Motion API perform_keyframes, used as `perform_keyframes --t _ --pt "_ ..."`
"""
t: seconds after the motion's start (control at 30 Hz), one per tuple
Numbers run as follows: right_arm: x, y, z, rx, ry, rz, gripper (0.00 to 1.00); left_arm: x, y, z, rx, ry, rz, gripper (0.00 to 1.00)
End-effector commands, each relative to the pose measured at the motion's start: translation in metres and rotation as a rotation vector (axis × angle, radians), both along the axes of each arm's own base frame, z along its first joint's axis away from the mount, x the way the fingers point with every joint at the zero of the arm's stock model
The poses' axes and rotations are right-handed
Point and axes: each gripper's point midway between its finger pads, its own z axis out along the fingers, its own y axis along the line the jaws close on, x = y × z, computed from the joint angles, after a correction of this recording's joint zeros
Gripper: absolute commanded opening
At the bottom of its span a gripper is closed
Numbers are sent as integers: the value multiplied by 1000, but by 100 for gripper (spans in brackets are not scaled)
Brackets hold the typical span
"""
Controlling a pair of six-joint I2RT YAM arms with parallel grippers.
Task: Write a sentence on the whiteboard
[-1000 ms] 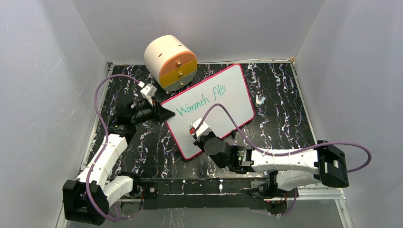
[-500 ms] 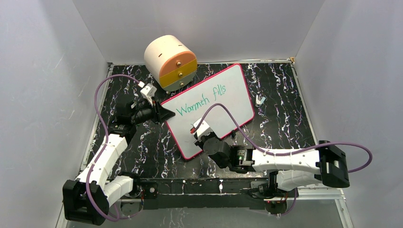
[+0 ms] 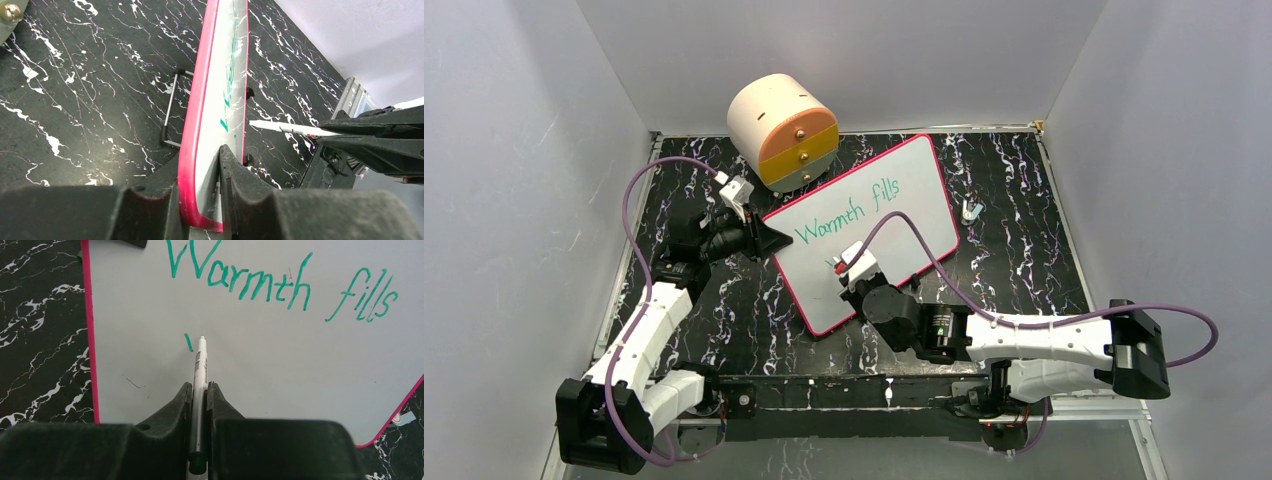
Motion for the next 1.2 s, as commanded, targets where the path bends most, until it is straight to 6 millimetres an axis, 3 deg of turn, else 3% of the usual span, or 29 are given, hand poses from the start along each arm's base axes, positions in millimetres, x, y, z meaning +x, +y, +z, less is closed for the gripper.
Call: perform_keyframes --t 0.0,0.7,1.17 --pt "7 0 19 64 -38 -47 0 -11 21 -72 201 132 47 0" --pt "14 5 10 34 -47 -67 0 -11 20 -72 198 134 42 0" --pt "10 11 -10 -38 13 -33 0 -12 20 -72 196 134 40 0"
